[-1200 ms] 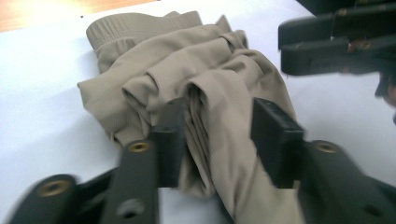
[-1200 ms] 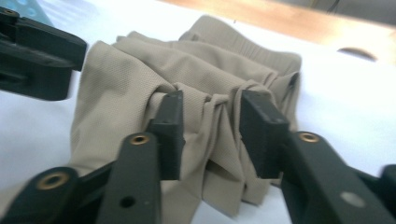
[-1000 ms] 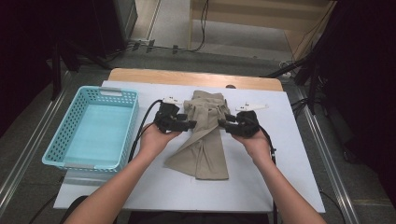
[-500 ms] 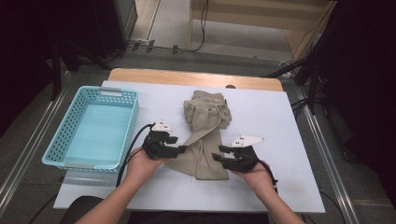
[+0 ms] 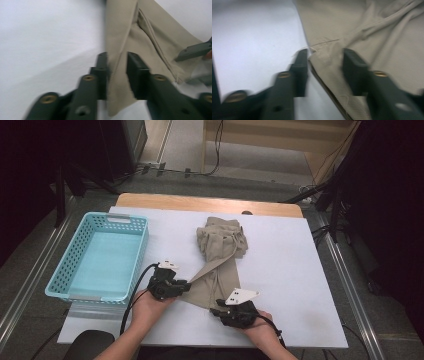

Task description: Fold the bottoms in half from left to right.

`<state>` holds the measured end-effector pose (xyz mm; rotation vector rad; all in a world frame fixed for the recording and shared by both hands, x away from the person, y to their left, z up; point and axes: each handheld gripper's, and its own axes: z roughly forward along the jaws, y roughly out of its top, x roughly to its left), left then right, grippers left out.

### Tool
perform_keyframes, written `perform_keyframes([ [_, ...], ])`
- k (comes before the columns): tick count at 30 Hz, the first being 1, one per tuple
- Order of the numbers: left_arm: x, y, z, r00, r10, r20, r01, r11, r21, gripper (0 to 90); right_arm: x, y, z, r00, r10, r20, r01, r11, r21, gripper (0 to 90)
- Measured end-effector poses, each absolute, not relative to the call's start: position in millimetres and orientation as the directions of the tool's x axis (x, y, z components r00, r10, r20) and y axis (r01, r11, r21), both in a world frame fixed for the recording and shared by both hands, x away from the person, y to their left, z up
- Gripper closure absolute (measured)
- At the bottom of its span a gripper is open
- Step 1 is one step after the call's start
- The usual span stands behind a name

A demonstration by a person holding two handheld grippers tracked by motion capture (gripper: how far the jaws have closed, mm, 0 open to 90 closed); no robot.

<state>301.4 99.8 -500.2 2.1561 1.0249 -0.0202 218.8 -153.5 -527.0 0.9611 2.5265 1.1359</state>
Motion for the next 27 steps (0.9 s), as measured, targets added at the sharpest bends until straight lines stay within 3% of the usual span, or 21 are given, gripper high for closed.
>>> perform_keyframes([
  [1, 301, 100, -500, 0.681, 0.665, -0.307, 0.676, -0.41, 0.612, 85.9, 219, -154, -527, -0.766, 0.639, 0.072, 0.478, 0.491, 0.728, 66.3],
  [2, 302, 96, -499, 0.683, 0.648, -0.336, 0.689, -0.418, 0.592, 88.9, 219, -153, -527, -0.754, 0.654, 0.061, 0.484, 0.49, 0.725, 77.9],
  [5, 301, 93, -488, 0.682, 0.616, -0.395, 0.701, -0.397, 0.592, 89.3, 221, -151, -524, -0.738, 0.669, 0.089, 0.52, 0.48, 0.707, 85.0],
  [13, 285, 87, -458, 0.728, 0.531, -0.434, 0.659, -0.367, 0.657, 89.2, 213, -136, -519, -0.76, 0.64, 0.112, 0.511, 0.483, 0.711, 85.0],
  [16, 280, 81, -452, 0.741, 0.506, -0.442, 0.65, -0.375, 0.661, 89.2, 211, -135, -517, -0.778, 0.618, 0.113, 0.497, 0.493, 0.714, 73.0],
  [17, 280, 81, -452, 0.741, 0.506, -0.442, 0.65, -0.375, 0.661, 89.2, 211, -135, -517, -0.778, 0.618, 0.113, 0.497, 0.493, 0.714, 73.0],
  [27, 269, 48, -452, 0.785, 0.468, -0.406, 0.606, -0.445, 0.659, 89.0, 228, -218, -484, -0.63, 0.764, 0.142, 0.57, 0.33, 0.753, 70.6],
])
